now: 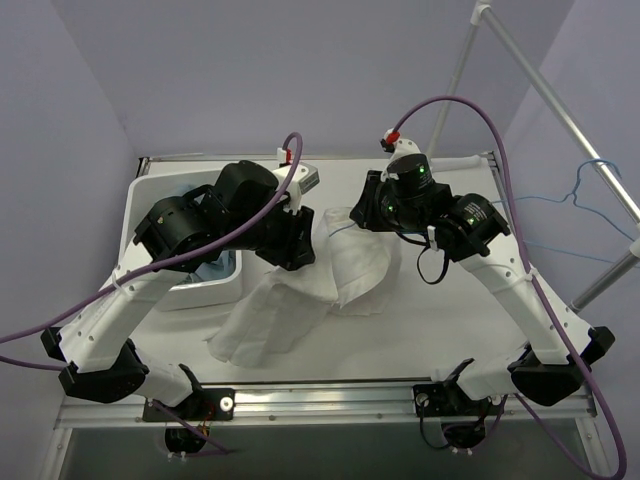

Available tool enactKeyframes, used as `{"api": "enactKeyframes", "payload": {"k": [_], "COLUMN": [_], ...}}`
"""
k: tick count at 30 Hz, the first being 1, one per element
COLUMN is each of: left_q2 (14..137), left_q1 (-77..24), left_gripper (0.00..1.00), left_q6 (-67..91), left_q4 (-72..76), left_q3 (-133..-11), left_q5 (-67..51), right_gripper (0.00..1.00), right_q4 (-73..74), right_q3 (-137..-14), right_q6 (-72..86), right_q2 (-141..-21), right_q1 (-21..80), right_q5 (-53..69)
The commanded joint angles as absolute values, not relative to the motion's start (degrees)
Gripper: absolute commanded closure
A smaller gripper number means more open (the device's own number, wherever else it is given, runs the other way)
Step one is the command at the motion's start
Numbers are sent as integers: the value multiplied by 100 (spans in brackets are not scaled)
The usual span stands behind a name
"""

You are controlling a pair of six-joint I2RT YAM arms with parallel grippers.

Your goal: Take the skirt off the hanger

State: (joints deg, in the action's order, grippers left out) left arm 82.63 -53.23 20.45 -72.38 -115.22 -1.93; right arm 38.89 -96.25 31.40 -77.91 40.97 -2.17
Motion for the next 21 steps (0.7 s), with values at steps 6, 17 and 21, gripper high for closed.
{"api": "enactKeyframes", "payload": {"k": [6, 17, 21], "left_q2": [8200, 8227, 8279], "left_q1": [-5353, -5493, -5546], "left_gripper": [51, 50, 51], "left_q6": [2092, 2136, 2171], "left_q4": [-7066, -6970, -6961], "left_q3": [-11575, -11233, -11250], "left_q5": [141, 114, 167], "right_gripper": [100, 100, 100], "right_q4": [3797, 3841, 3867], "right_q3": [-9773, -9888, -9905], "right_q6": [3147, 3094, 3085], "right_q2": [-7682, -7726, -7734], "right_q1": [4140, 4140, 4131], "right_q5": [-158, -149, -149]}}
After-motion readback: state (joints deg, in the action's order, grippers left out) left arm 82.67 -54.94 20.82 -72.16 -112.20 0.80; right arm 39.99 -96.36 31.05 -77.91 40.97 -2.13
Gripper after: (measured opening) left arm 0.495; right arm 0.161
